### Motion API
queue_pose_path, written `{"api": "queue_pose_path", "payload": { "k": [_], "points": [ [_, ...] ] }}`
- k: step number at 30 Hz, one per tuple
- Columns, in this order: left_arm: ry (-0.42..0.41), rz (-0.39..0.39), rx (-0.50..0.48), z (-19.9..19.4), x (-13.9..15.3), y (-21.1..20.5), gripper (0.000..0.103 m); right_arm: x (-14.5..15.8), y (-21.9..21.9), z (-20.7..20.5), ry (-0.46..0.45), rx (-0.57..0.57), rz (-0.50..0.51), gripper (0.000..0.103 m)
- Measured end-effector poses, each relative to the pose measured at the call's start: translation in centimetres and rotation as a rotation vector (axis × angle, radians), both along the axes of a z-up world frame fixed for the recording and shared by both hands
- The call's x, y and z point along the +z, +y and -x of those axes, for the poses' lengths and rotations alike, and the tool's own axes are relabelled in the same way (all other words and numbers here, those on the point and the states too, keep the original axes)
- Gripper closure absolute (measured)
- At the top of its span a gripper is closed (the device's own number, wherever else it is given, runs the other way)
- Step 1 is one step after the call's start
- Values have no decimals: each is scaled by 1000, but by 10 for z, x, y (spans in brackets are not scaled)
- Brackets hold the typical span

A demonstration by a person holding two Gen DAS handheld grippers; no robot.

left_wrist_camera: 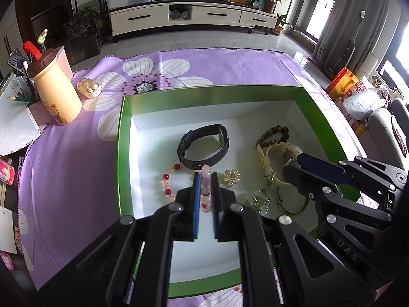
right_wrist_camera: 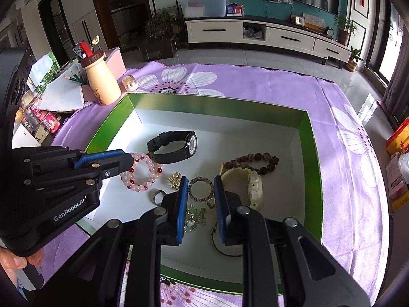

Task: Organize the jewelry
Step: 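Lower the pink bracelet and silver ring into the green box with both tools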

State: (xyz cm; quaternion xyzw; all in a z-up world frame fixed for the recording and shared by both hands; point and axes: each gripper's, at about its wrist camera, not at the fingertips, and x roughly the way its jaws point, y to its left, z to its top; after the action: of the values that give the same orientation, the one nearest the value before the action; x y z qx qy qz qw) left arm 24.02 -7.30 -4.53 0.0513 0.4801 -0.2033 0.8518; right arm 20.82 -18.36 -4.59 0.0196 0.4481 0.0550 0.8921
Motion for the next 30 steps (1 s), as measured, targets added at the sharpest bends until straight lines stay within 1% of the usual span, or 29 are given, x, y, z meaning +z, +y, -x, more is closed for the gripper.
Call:
{"api": "queue_pose_path", "payload": {
  "k": [15, 30],
  "points": [
    [6, -34, 5, -1, -8, 0, 96, -17, 0, -6, 49, -5, 2, 83],
    [19, -61, 1, 3, -13, -3, 96, -25, -1, -9, 83, -11, 0, 83]
  ]
}}
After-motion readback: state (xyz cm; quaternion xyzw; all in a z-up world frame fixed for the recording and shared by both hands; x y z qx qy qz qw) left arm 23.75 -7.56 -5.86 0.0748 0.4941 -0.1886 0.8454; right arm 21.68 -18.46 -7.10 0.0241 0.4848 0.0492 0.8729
